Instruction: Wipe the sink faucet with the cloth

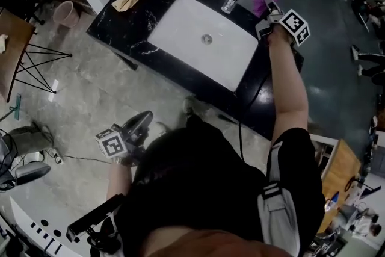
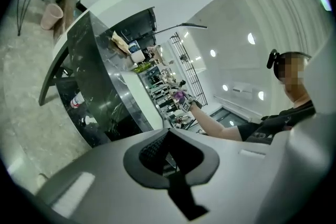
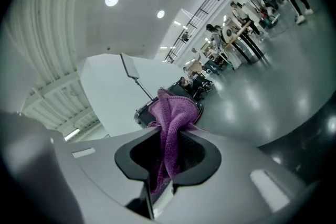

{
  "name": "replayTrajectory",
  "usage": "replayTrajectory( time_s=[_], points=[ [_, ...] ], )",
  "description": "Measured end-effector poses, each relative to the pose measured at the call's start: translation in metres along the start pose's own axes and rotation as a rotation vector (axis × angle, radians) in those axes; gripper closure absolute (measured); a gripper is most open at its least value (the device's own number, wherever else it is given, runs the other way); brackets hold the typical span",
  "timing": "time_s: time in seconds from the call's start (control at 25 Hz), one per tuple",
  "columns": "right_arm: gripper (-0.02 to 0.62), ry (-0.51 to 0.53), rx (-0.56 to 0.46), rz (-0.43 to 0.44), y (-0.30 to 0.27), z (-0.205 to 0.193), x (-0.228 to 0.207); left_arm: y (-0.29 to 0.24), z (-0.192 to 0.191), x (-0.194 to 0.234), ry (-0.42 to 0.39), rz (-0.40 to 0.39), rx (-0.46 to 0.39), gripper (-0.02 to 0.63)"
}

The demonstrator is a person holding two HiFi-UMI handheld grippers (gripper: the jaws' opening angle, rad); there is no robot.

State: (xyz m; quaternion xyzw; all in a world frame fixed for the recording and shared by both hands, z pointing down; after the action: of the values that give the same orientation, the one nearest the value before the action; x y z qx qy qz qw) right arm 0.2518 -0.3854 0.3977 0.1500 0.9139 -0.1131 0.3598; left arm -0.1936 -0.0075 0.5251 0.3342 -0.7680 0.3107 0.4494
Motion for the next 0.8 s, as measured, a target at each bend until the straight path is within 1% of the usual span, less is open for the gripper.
replayTrajectory(
  time_s=[0.08, 0.2, 0.36, 0.44, 0.52, 0.56, 0.64, 0.72, 0.8],
  points=[
    [0.515, -0.053, 0.019, 0.004, -0.025, -0.004, -0.019, -0.007, 0.003, 0.002, 0.004, 0.033, -0.02, 0.606],
    [0.515, -0.089, 0.069, -0.005, -0.057, -0.017, -0.047, -0.019, 0.003, 0.001, 0.016, 0.07, -0.033, 0.606],
    [0.519, -0.171, 0.118, -0.051, -0.078, -0.048, -0.09, -0.031, 0.006, 0.003, 0.055, 0.107, -0.064, 0.606],
    [0.522, -0.196, 0.165, -0.11, -0.086, -0.067, -0.114, -0.04, 0.009, 0.008, 0.074, 0.113, -0.082, 0.606],
    [0.522, -0.219, 0.239, -0.201, -0.093, -0.089, -0.138, -0.048, 0.011, 0.011, 0.087, 0.124, -0.087, 0.606],
    [0.523, -0.22, 0.28, -0.253, -0.095, -0.098, -0.148, -0.051, 0.012, 0.011, 0.091, 0.128, -0.084, 0.606],
    [0.523, -0.184, 0.36, -0.347, -0.098, -0.11, -0.16, -0.059, 0.015, 0.011, 0.089, 0.129, -0.075, 0.606],
    [0.525, -0.157, 0.403, -0.383, -0.1, -0.114, -0.161, -0.065, 0.017, 0.011, 0.088, 0.121, -0.063, 0.606],
    [0.525, -0.169, 0.411, -0.354, -0.1, -0.112, -0.158, -0.07, 0.02, 0.01, 0.087, 0.107, -0.05, 0.606]
  ],
)
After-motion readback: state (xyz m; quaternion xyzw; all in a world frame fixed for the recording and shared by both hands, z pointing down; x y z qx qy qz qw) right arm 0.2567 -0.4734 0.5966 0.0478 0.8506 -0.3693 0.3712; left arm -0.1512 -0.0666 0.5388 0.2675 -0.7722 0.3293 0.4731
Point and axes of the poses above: the fingertips, and each gripper's own axes: y backward along the fingers, x to its left, z out of its top, the point moved 4 cm from there along y, backward along the fingers, and after that the axes turned 2 degrees about y, right-handed, at the moved point
